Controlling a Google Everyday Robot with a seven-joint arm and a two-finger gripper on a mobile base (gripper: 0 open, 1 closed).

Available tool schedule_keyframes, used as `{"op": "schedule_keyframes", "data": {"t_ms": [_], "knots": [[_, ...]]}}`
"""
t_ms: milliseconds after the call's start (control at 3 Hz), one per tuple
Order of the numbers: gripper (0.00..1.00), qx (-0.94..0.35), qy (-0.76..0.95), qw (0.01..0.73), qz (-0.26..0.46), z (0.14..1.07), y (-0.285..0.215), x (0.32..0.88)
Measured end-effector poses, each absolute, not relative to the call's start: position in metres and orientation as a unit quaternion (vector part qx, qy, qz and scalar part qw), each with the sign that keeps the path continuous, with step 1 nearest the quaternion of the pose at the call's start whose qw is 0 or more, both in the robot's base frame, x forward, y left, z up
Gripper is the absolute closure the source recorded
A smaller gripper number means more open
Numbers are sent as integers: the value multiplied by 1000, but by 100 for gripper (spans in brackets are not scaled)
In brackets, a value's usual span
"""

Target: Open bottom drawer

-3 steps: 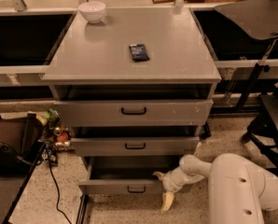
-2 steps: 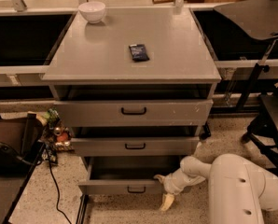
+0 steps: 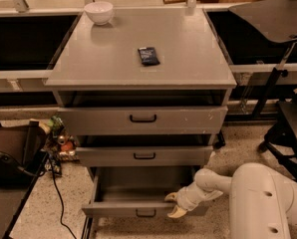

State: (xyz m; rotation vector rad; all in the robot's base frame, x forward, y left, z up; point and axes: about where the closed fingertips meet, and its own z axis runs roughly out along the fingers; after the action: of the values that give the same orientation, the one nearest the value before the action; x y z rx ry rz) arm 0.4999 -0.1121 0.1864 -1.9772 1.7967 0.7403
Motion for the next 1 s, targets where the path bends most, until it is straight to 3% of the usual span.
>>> {"op": "schedule_keyframes", "data": {"t_ms": [333,667,1000], "knots": [[89,-701,636,186,265,190,-112,492],[100,-692,637,193,280,189,-116,486],[100,-688,633,188,300,184,-113,477]]}}
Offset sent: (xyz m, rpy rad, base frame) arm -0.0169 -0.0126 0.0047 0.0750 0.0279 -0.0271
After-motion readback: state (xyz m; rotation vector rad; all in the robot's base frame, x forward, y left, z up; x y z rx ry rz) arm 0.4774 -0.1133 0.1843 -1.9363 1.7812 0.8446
